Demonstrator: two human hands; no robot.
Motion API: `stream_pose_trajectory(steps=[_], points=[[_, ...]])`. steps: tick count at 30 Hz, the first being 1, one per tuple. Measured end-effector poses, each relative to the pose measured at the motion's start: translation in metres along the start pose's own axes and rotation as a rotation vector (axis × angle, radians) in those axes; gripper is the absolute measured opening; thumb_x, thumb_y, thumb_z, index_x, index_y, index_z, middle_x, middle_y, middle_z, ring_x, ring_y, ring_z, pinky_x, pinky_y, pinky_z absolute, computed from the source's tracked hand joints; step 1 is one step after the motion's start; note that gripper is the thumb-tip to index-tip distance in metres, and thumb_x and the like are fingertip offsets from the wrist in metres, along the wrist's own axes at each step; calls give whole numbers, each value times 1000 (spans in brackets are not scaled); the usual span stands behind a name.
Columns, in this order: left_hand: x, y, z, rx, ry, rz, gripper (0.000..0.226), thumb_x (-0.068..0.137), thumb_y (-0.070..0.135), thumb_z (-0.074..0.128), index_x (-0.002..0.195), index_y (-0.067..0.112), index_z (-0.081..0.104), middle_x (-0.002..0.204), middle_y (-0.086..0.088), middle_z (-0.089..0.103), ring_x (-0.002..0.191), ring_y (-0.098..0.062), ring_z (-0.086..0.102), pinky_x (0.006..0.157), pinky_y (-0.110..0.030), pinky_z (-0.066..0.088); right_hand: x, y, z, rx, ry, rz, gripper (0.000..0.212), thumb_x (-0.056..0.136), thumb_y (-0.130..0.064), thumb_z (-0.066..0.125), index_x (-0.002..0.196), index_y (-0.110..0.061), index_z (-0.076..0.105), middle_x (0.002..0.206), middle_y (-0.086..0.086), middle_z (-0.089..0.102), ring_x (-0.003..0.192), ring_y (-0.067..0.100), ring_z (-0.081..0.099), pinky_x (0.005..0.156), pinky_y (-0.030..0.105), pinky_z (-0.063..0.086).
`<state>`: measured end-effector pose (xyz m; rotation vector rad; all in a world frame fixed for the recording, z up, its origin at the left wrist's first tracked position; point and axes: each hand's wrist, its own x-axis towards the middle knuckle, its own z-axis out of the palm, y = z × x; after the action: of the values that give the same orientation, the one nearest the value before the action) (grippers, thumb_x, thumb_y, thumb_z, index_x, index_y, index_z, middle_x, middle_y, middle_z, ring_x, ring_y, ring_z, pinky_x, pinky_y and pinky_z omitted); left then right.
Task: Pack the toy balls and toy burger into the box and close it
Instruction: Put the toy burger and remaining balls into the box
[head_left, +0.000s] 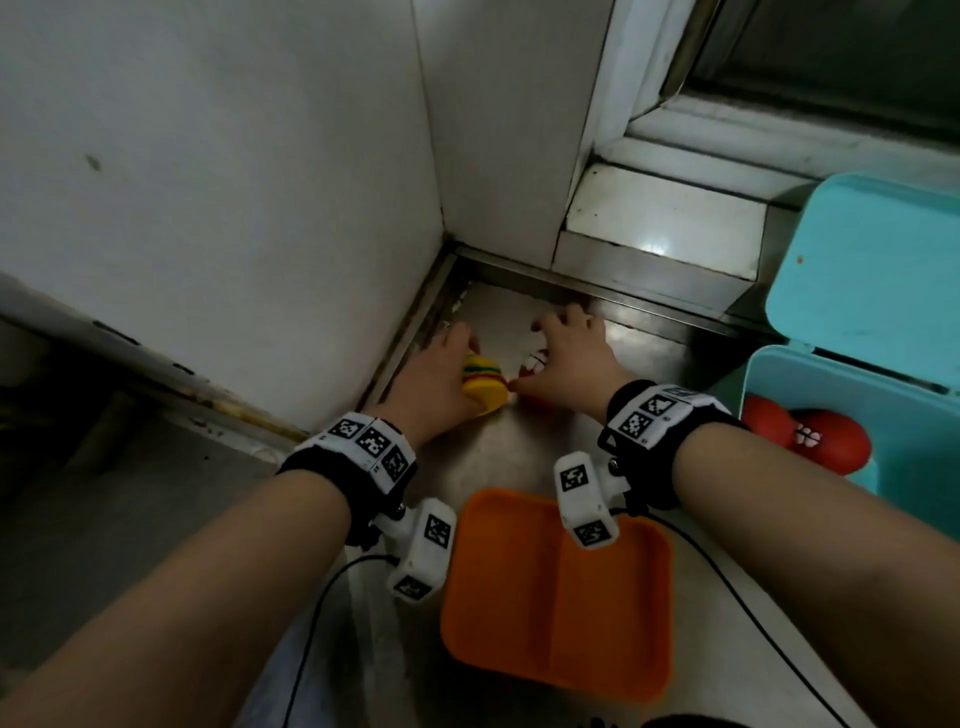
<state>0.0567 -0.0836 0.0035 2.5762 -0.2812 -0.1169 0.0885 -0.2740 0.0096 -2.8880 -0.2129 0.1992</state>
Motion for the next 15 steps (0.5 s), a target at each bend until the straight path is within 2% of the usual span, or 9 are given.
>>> stream_pose_trajectory(steps=[2,6,9,11,13,15], points=[[-5,-5,3,-55,-14,-69,60,69,38,76,115,20,42,105,-5,58,89,-27,59,69,-30,38,-2,-1,7,-4,-133,18,87,64,-57,74,136,-21,40,136,13,40,124,39,37,99,45,40],[-5,-19,6,-71,-6,-142,61,69,33,77,124,21,51,118,-8,61,103,-28,59,74,-28,39,2,-3,16,-58,-278,72,78,64,-49,76,128,-17,46,128,14,46,117,38,44,86,42,46],[2,-22,3,-162,23,-204,60,69,31,75,124,22,54,118,-7,62,104,-27,59,80,-34,49,5,-7,18,-108,-441,96,72,62,-47,79,122,-18,50,108,6,55,96,28,55,67,32,47],[5,-24,3,-224,60,-255,59,68,31,75,123,22,55,116,-8,63,102,-28,60,86,-41,52,1,-11,26,-113,-551,122,63,62,-47,78,114,-20,52,91,-1,55,81,21,54,61,30,46],[4,-27,4,-282,95,-301,59,67,35,76,122,22,56,114,-7,64,101,-27,60,86,-43,52,-3,-12,37,-79,-559,119,53,63,-46,76,104,-22,52,97,1,59,77,18,52,61,31,47],[0,-34,5,-328,119,-326,58,67,40,77,119,22,58,111,-4,64,99,-24,60,84,-39,52,-2,-16,41,12,-479,83,53,67,-43,76,108,-19,54,109,5,61,85,21,55,66,32,48]])
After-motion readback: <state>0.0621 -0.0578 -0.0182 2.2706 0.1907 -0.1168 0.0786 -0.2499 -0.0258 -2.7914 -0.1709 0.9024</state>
